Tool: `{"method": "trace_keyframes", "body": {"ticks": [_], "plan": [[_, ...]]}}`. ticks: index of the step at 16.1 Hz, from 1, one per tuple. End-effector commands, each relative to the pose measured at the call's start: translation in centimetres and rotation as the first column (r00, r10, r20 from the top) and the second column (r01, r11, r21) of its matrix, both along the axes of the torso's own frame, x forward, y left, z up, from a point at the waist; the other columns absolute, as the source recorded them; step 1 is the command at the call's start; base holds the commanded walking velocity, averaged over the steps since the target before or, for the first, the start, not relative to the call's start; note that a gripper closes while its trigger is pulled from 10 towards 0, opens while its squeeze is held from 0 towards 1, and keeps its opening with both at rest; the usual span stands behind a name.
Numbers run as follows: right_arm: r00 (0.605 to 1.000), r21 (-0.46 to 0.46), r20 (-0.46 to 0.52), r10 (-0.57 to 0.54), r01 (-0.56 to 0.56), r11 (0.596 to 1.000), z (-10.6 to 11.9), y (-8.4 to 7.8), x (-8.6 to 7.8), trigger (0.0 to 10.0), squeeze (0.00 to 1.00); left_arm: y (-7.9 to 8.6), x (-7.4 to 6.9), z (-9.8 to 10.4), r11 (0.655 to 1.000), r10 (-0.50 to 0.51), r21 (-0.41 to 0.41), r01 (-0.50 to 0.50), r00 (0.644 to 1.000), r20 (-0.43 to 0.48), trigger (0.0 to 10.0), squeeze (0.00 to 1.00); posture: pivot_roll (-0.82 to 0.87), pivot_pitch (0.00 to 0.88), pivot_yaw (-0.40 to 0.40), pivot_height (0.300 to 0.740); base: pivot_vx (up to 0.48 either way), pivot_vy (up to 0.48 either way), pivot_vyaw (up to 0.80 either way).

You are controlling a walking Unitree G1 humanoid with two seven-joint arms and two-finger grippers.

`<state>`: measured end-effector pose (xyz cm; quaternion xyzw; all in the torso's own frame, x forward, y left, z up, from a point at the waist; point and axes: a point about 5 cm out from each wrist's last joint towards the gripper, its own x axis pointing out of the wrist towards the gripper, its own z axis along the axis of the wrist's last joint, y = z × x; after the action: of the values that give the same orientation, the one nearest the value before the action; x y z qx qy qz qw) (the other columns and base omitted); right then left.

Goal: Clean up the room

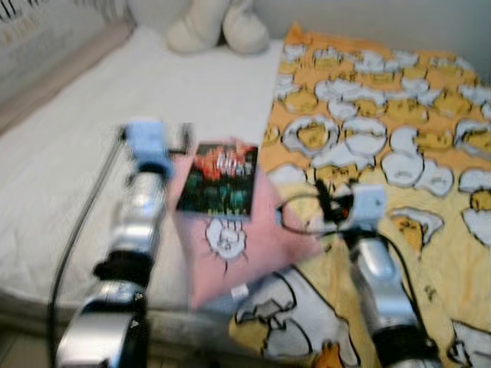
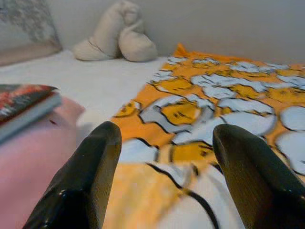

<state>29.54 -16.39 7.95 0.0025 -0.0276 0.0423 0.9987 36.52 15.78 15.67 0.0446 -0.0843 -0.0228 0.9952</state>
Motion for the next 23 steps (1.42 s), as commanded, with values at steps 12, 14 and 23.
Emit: {"method": "trace_keyframes", "body": {"ticks": [12,14,23], "plan": [[0.995,0.009,-0.093,0.031,-0.030,1.000,-1.5,-0.5,-2.8,10.0,0.00,-0.3,2.2,-2.4,0.952,-0.173,-0.293,0.085,0.941,-0.289,10.0,0.00,-0.07,0.000,-0.025,0.740,0.000,0.075,0.00],[0.994,-0.004,-0.092,0.054,-0.054,0.999,-1.4,-0.5,-3.9,10.0,0.00,-0.7,2.6,-1.8,0.938,-0.201,-0.330,0.104,0.940,-0.277,10.0,0.00,-0.10,0.000,-0.027,0.740,0.000,0.000,0.00],[0.986,-0.034,-0.150,0.071,-0.077,0.996,-0.9,-0.9,-8.8,10.0,0.00,-1.1,3.1,-1.3,0.927,-0.210,-0.361,0.105,0.941,-0.265,10.0,0.00,-0.20,0.108,-0.040,0.740,0.000,0.000,0.00]]}}
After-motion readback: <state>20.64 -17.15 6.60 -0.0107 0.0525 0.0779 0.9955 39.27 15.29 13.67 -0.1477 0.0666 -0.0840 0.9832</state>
